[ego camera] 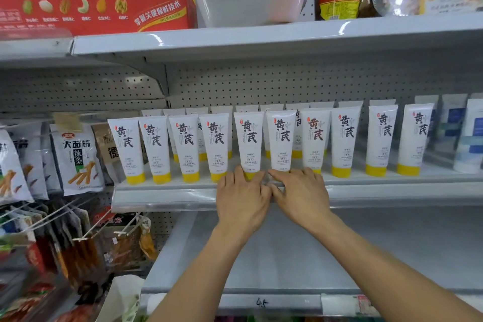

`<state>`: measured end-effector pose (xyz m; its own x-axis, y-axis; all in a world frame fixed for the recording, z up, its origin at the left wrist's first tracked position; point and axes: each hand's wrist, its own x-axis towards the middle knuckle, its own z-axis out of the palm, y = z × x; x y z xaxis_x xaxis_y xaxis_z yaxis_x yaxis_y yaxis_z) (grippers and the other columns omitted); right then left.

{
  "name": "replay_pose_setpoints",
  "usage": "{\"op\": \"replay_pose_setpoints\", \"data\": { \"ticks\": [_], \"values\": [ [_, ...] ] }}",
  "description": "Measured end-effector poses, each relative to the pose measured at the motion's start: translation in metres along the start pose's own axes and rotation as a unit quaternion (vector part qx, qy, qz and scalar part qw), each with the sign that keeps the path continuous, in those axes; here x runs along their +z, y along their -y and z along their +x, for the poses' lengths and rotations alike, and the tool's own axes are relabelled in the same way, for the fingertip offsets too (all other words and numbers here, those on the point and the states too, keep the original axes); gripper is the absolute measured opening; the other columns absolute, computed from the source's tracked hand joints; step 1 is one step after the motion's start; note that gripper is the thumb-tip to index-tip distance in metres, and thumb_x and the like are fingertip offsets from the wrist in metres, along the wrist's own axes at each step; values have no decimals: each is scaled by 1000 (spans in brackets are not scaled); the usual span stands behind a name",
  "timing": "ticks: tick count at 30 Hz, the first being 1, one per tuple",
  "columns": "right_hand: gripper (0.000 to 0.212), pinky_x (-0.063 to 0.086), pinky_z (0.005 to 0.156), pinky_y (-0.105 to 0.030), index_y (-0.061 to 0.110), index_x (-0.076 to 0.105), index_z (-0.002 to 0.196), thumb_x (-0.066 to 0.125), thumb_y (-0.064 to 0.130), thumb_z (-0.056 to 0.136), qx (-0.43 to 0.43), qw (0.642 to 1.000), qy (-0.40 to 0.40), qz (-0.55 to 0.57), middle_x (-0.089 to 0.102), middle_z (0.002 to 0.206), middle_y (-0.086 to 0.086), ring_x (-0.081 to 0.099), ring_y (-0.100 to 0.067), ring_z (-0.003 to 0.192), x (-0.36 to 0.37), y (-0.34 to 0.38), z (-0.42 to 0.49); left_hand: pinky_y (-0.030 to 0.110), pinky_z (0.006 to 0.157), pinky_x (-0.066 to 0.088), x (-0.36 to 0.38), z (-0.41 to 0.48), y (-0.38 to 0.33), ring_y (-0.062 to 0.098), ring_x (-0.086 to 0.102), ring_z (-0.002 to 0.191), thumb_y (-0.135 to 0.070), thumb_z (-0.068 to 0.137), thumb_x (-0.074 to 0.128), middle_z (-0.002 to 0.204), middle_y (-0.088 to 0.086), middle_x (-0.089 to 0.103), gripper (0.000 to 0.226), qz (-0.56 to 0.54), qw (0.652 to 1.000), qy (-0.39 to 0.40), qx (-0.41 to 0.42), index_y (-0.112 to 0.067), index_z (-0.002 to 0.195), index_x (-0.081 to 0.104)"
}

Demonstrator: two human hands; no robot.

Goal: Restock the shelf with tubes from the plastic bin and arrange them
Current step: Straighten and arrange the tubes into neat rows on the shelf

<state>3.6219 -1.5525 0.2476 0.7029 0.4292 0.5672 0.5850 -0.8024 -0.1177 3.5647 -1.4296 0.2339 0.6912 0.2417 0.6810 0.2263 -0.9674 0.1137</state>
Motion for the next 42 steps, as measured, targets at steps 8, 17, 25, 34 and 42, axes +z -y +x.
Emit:
{"op": "replay_pose_setpoints", "data": {
  "ticks": [8, 17, 25, 34, 42],
  "values": [
    [38, 34, 93, -34, 45, 51, 132, 47, 44, 94, -13, 999, 5, 41, 60, 119, -2, 47, -27, 112, -7, -3, -5, 39, 81, 41, -7, -1, -1, 34, 56, 91, -42, 79, 21, 103, 12, 58, 60, 10, 999, 37, 29, -28, 119, 63],
    [27, 47, 81, -41, 23, 69, 111, 65, 21, 85, 49, 975, -151, 158, 56, 101, -5, 52, -27, 100, -28, -79, -26, 35, 95, 44, -27, -11, -68, 25, 48, 113, -47, 84, 28, 123, 7, 51, 60, -195, 978, 39, 64, -23, 131, 55],
    [37, 35, 103, -40, 39, 54, 132, 48, 40, 96, 77, 989, -26, 124, 44, 138, -11, 38, -32, 126, -34, -120, -22, 37, 112, 27, 0, 11, -112, 32, 26, 138, -27, 93, 51, 152, 13, 21, 58, -168, 972, 156, 56, -30, 148, 33],
    [41, 35, 95, -38, 47, 56, 125, 30, 57, 96, 40, 995, 51, 73, 56, 125, -12, 44, -34, 116, -34, -122, -1, 35, 107, 31, 3, 33, -123, 33, 35, 129, -28, 92, 50, 142, 15, 36, 53, -118, 975, 187, 5, -34, 143, 38],
    [69, 34, 98, -40, 46, 51, 130, 8, 71, 83, 38, 996, 55, 61, 55, 125, -10, 45, -32, 117, -22, -126, 1, 35, 104, 33, 8, 33, -123, 31, 39, 126, -27, 94, 46, 136, 15, 44, 51, -117, 978, 170, 4, -33, 144, 38]
  ]
}}
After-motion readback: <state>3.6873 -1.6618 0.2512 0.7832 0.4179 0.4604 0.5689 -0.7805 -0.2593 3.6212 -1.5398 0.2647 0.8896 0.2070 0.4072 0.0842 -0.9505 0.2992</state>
